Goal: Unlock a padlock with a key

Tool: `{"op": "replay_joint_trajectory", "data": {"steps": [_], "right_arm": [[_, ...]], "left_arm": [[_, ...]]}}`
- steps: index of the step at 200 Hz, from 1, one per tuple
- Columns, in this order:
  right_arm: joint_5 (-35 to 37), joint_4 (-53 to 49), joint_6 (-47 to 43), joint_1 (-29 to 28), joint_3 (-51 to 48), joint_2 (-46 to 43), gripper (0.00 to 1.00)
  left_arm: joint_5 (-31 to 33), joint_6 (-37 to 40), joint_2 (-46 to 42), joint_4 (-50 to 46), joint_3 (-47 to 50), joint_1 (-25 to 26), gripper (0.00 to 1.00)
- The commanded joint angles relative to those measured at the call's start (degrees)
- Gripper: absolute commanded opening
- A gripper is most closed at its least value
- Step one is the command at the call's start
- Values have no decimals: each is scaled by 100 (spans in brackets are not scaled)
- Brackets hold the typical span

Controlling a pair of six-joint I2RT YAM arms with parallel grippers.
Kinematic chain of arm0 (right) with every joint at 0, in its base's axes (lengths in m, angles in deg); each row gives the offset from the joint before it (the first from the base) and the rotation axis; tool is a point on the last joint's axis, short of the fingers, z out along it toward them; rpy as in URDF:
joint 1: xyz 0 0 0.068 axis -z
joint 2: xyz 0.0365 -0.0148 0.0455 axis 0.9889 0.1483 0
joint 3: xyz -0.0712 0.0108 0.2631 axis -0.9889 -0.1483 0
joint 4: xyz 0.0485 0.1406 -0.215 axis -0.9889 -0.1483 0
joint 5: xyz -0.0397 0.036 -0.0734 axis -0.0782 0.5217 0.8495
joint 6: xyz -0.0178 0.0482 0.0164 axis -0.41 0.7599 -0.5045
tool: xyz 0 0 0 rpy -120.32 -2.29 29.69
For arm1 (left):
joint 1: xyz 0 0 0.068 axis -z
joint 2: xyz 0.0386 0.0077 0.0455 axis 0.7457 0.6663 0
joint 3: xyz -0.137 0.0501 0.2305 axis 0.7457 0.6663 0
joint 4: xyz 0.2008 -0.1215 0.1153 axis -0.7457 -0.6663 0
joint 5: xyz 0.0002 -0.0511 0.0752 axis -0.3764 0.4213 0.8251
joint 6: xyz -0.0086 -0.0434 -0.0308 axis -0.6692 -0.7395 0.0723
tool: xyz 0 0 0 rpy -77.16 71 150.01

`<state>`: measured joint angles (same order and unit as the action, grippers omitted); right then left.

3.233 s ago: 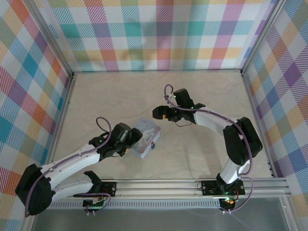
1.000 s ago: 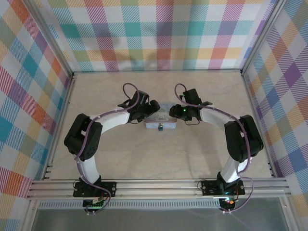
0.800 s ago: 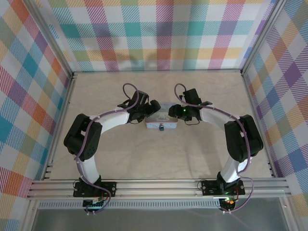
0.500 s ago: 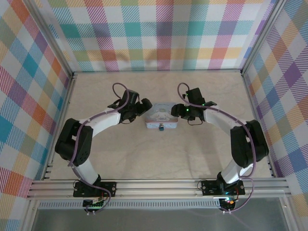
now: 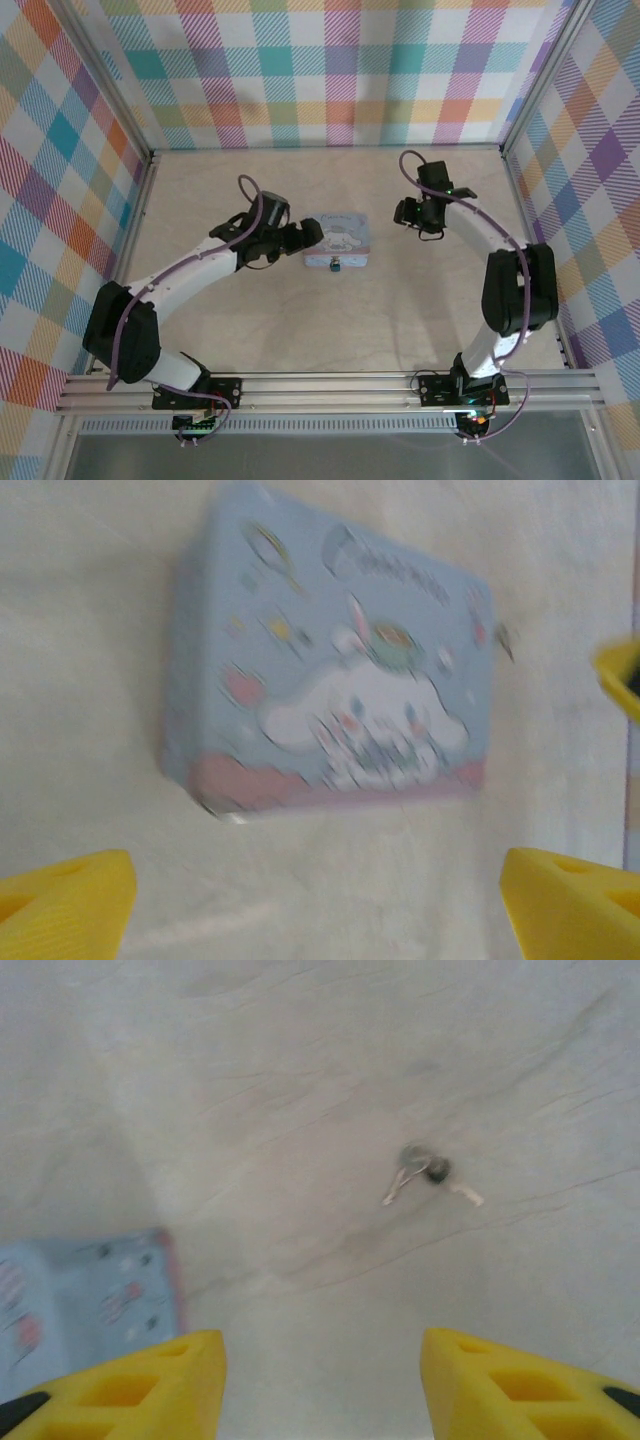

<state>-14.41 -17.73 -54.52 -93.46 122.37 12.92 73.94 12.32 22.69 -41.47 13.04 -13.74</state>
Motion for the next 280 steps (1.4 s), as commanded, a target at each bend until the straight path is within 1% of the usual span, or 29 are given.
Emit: {"op": "replay_joint_trajectory", "data": {"steps": [1,37,74,89,122,204,228,239,251,280], "right_arm": [[195,-374,-322,112,400,429,52],[223,-550,-542,214,921,1106,47],[341,-669,-660,236,1292,1539,47],[337,-743,-695,284,1431,1704,46],[362,-784,-827,337,1575,1923,44],[136,-872,-925,447,1806,2274,37],[28,-873,-934,489,1843,2396,31],[-57,-903,-951,512,1883,2470,26],[-149,-964,-964,538,1947,2527,17],[-286,-982,-937,581,1967,2549,4]], "left_arm": [[-391,178,-104,-270,-141,392,94],[-473,197,145,-155,-476,993,94],[-399,208,417,-58,-770,1288,94],[-359,240,559,-173,-922,1375,94],[-377,233,682,-184,-1004,1439,93],[-328,237,810,-280,-1031,1451,93],[-324,236,841,-289,-1024,1442,93],[-309,228,848,-291,-1022,1445,93],[-300,224,858,-289,-1016,1441,93],[-324,188,899,-265,-1001,1440,93]]}}
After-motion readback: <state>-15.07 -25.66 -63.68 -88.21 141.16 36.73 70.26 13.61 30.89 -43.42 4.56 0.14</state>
